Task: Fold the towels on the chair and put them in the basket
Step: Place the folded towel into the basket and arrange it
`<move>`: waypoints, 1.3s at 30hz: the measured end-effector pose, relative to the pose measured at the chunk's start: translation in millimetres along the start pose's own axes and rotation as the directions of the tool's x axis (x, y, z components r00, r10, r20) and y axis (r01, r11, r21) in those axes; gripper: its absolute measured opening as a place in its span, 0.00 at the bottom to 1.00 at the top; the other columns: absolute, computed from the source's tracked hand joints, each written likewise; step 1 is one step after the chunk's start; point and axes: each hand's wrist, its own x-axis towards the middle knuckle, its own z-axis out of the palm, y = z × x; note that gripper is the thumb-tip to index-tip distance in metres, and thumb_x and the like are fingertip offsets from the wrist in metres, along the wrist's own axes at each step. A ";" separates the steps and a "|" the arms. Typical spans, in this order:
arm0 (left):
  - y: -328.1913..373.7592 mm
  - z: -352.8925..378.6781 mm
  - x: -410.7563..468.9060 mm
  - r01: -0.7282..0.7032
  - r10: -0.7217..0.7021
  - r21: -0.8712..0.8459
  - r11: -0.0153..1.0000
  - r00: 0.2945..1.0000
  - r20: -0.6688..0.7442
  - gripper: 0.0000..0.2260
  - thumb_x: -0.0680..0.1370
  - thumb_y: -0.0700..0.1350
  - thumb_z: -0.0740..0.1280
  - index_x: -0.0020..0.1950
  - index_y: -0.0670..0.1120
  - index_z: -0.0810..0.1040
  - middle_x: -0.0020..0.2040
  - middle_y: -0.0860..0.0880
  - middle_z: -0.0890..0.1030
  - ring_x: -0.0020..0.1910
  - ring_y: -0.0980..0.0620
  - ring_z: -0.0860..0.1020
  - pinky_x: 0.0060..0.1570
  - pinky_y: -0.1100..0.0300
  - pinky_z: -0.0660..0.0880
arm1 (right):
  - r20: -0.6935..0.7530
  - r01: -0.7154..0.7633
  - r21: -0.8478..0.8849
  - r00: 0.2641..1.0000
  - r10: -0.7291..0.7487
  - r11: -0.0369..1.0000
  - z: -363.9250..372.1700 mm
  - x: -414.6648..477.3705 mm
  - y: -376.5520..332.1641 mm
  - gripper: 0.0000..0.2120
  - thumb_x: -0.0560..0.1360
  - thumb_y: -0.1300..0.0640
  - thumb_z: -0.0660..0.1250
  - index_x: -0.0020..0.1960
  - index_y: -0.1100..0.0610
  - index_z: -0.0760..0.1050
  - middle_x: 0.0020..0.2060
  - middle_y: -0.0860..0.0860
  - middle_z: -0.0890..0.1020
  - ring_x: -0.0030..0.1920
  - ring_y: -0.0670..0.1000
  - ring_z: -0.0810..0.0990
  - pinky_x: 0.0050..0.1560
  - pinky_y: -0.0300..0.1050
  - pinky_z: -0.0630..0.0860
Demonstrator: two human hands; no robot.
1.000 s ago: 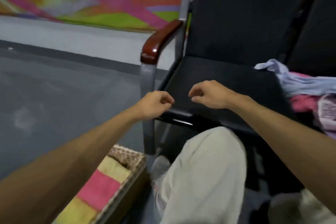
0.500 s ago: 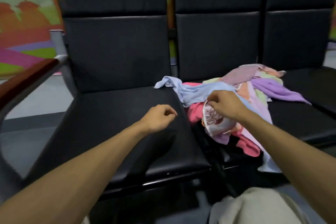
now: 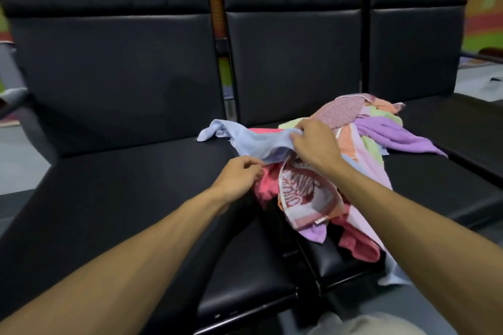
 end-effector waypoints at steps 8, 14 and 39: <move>28.3 -51.8 -41.9 0.242 -0.199 -0.672 0.700 0.970 0.142 0.24 0.81 0.61 0.57 0.59 0.42 0.78 0.55 0.42 0.83 0.54 0.45 0.81 0.56 0.50 0.77 | 0.192 -0.006 0.708 0.964 -0.185 0.706 -33.3 -49.0 -83.9 0.03 0.79 0.60 0.63 0.49 0.54 0.74 0.44 0.48 0.78 0.46 0.46 0.76 0.46 0.40 0.73; 6.9 -112.3 -92.9 0.117 -0.222 -0.668 0.735 0.972 -0.073 0.15 0.72 0.36 0.67 0.57 0.40 0.82 0.57 0.37 0.81 0.56 0.43 0.81 0.61 0.47 0.76 | 0.434 -0.061 0.764 0.786 -0.441 0.643 -16.3 -102.8 -129.9 0.06 0.77 0.65 0.66 0.53 0.59 0.77 0.46 0.51 0.83 0.44 0.42 0.81 0.45 0.34 0.76; -107.1 -190.4 -140.2 0.272 -0.190 0.240 0.932 0.929 -0.317 0.14 0.79 0.46 0.63 0.42 0.36 0.76 0.34 0.49 0.76 0.34 0.52 0.72 0.34 0.60 0.67 | 0.592 0.067 0.316 0.765 -0.252 0.946 99.2 -115.7 -156.6 0.09 0.72 0.50 0.68 0.48 0.51 0.71 0.41 0.47 0.77 0.43 0.51 0.76 0.47 0.48 0.75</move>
